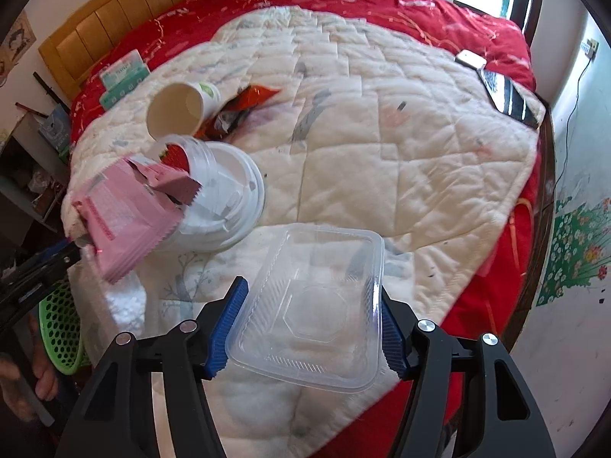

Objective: Collect trash
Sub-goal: 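Carry the paper ball to the green basket and open the left tool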

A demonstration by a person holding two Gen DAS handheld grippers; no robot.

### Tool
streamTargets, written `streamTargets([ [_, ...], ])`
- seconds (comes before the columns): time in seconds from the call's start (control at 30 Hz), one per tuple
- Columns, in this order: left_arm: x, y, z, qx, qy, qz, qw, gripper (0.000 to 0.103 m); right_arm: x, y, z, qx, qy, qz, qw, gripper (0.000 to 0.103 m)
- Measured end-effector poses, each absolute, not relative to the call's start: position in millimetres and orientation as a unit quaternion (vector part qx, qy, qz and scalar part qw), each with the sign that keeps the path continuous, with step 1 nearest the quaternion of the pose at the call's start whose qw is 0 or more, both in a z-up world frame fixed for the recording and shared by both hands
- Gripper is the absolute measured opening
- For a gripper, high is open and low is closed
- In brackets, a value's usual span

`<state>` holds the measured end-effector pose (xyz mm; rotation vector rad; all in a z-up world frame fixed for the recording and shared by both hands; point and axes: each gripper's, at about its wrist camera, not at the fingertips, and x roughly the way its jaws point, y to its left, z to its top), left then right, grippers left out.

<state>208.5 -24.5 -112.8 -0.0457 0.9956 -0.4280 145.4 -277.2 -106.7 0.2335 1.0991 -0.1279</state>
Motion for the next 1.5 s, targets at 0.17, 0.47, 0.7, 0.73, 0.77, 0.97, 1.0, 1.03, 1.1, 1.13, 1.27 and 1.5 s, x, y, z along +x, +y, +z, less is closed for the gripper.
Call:
streamTargets([
  [0.17,190,-16,-100,-0.031,0.456,-0.195,0.868,0.041,133,-276,-85,0.114,0.498,-0.044,0.858,0.061],
  [0.47,143,34,-60,-0.053,0.417,-0.134,0.897,0.040,122,-231,-46,0.094,0.463,0.034,0.881,0.061],
  [0.7,123,97,-51,-0.060,0.410,-0.052,0.909,0.040,134,-164,-35,0.075,0.456,0.120,0.879,0.061],
  [0.73,120,109,-53,-0.065,0.413,-0.042,0.908,0.040,137,-156,-35,0.072,0.456,0.129,0.878,0.061],
  [0.77,119,119,-56,-0.068,0.416,-0.032,0.906,0.040,139,-148,-34,0.069,0.455,0.136,0.877,0.061],
  [0.97,114,173,-85,-0.088,0.445,0.026,0.891,0.041,153,-88,-35,0.043,0.460,0.190,0.866,0.061],
  [1.0,113,179,-89,-0.092,0.448,0.030,0.889,0.042,155,-78,-36,0.037,0.461,0.196,0.864,0.061],
  [1.03,112,188,-95,-0.096,0.453,0.038,0.886,0.045,156,-71,-36,0.032,0.461,0.202,0.863,0.061],
  [1.1,109,199,-103,-0.103,0.458,0.047,0.882,0.046,158,-51,-38,0.021,0.461,0.219,0.860,0.061],
  [1.13,108,208,-108,-0.113,0.460,0.052,0.879,0.047,159,-44,-38,0.017,0.461,0.224,0.859,0.061],
  [1.27,101,228,-118,-0.137,0.462,0.065,0.874,0.058,165,-9,-44,0.003,0.462,0.252,0.850,0.061],
  [1.5,77,255,-119,-0.164,0.451,0.088,0.873,0.071,182,53,-64,-0.017,0.476,0.296,0.828,0.061],
])
